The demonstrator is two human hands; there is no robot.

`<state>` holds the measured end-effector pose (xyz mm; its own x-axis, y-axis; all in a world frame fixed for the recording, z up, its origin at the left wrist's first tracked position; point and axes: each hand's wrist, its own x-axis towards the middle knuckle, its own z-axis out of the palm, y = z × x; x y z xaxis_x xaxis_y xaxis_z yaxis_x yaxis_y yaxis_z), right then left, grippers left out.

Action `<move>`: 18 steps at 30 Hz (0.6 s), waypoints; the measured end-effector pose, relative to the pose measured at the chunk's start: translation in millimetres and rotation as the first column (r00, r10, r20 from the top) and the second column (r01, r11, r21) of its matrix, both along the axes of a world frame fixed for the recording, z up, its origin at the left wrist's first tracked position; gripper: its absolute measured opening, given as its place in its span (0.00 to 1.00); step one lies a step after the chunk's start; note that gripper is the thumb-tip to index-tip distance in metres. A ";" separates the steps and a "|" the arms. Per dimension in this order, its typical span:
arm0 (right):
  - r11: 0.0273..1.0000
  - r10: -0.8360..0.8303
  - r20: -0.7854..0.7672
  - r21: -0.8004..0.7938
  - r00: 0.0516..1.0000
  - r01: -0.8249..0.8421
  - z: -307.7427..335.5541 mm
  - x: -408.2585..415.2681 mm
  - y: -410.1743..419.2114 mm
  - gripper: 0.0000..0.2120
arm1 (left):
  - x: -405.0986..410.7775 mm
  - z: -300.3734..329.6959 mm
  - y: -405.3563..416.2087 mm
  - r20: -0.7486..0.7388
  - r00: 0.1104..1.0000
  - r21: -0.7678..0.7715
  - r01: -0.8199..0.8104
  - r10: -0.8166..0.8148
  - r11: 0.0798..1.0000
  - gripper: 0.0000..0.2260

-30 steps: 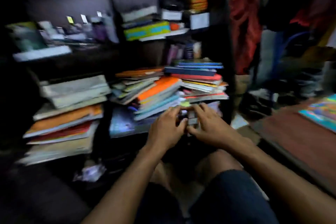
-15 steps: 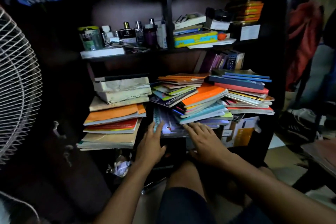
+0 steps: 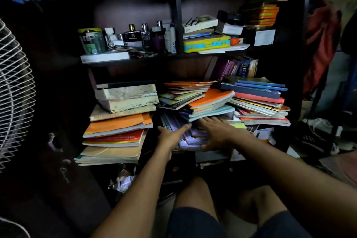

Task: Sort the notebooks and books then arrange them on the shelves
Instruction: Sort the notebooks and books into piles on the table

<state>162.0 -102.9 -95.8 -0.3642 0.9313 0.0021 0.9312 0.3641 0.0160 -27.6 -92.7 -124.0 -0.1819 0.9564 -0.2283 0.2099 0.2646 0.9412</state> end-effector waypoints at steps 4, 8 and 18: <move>0.997 0.071 0.038 0.041 0.997 -0.072 -18.4 4.1 -1.7 0.51 | 17.5 -2.1 1.8 0.051 0.998 -0.009 -0.024 0.024 1.000 0.63; 0.989 0.149 -0.209 0.041 0.966 -0.144 -16.0 15.5 -2.5 0.42 | 24.4 -11.5 -2.0 0.131 0.990 -0.009 -0.054 0.055 0.998 0.63; 0.987 -0.018 -0.376 -0.152 0.926 -0.042 -12.2 36.4 -30.7 0.30 | 8.1 -20.0 -34.4 0.303 0.949 0.065 -0.113 0.088 0.991 0.39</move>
